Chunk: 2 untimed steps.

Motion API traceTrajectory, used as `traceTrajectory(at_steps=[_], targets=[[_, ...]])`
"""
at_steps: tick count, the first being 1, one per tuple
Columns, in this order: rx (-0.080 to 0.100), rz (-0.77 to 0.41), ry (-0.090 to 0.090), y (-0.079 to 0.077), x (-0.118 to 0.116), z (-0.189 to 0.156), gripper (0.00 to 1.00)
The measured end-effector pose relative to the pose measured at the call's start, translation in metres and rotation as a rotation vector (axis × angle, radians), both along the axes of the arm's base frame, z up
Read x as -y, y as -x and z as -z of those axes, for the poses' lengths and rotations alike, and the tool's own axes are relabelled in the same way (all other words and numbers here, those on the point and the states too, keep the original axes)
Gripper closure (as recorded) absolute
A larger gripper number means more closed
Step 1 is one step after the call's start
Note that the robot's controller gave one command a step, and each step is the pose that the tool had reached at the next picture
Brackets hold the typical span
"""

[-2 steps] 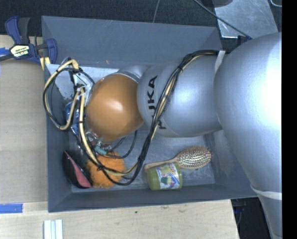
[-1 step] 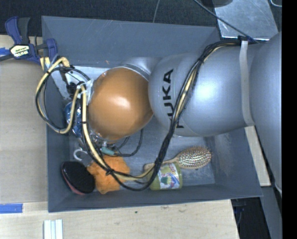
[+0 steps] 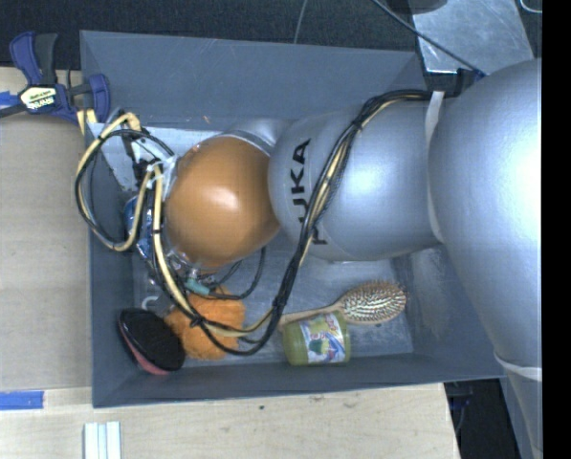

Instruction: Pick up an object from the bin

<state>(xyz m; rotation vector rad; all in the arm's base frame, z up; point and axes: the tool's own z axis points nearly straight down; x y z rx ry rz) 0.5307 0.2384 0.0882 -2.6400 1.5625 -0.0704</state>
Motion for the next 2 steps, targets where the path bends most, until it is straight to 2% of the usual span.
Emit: traceTrajectory(at_steps=[1,2], targets=[[-0.007,0.21,-0.017,-0.025,0.032,0.015,1.0],[0.028,-0.629,0.045,0.017,0.09,0.017,1.0]])
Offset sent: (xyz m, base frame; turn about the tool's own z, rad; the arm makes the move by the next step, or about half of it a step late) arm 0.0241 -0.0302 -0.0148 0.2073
